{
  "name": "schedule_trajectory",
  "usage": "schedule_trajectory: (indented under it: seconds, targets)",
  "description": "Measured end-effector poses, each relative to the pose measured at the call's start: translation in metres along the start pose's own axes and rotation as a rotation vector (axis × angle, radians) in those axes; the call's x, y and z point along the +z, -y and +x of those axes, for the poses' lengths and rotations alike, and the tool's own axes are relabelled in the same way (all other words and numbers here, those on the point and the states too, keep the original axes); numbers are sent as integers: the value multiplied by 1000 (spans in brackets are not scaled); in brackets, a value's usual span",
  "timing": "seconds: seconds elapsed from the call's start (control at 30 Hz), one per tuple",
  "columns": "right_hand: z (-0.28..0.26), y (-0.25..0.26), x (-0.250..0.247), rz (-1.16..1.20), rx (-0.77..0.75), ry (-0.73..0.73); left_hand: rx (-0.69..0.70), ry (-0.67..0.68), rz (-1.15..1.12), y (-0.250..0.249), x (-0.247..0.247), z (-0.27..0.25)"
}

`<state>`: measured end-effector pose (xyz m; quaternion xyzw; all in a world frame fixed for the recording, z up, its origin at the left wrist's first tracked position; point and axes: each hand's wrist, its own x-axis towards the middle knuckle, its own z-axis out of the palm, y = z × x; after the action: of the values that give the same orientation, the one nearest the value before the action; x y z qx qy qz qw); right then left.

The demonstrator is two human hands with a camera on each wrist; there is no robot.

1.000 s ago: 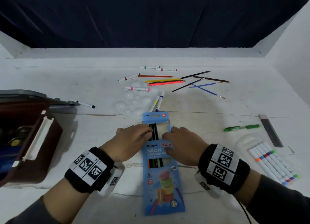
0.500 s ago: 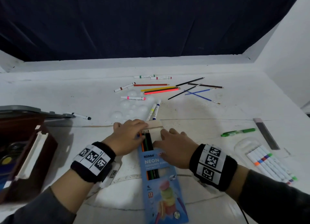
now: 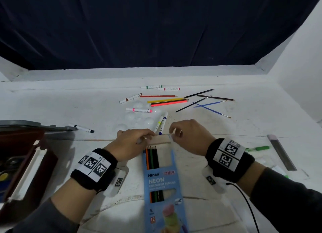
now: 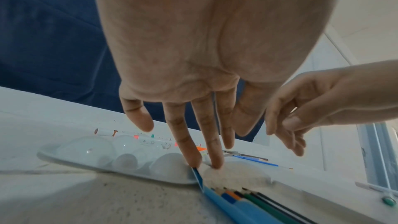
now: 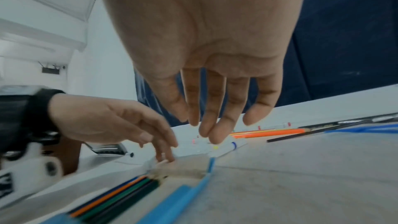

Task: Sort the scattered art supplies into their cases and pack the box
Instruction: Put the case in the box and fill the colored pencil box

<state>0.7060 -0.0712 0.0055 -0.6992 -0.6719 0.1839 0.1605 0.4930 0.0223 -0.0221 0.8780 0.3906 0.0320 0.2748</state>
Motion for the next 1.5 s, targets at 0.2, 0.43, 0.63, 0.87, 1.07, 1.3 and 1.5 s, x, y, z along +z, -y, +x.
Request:
schedule_trajectory:
  seconds: [0.2, 0.43, 0.63, 0.87, 1.07, 1.3, 1.5]
  targets:
    - [48, -40, -14, -97, 86, -130, 56, -24, -273, 5, -11, 15]
    - [100, -68, -17, -228, 71, 45, 76, -98, -238, 15, -36, 74]
    - [133, -62, -15, -371, 114, 236, -81, 19, 147, 9, -52, 142]
    - [144, -59, -12, -576, 74, 150, -66, 65, 389, 10, -45, 183]
    - [139, -54, -11, -677, 111, 127, 6, -34, 433, 3, -39, 192]
    - [121, -57, -28, -648, 119, -16, 42, -116, 329, -2, -51, 185]
    - [81, -54, -57, -66, 224, -346, 23, -352, -247, -15, -82, 135]
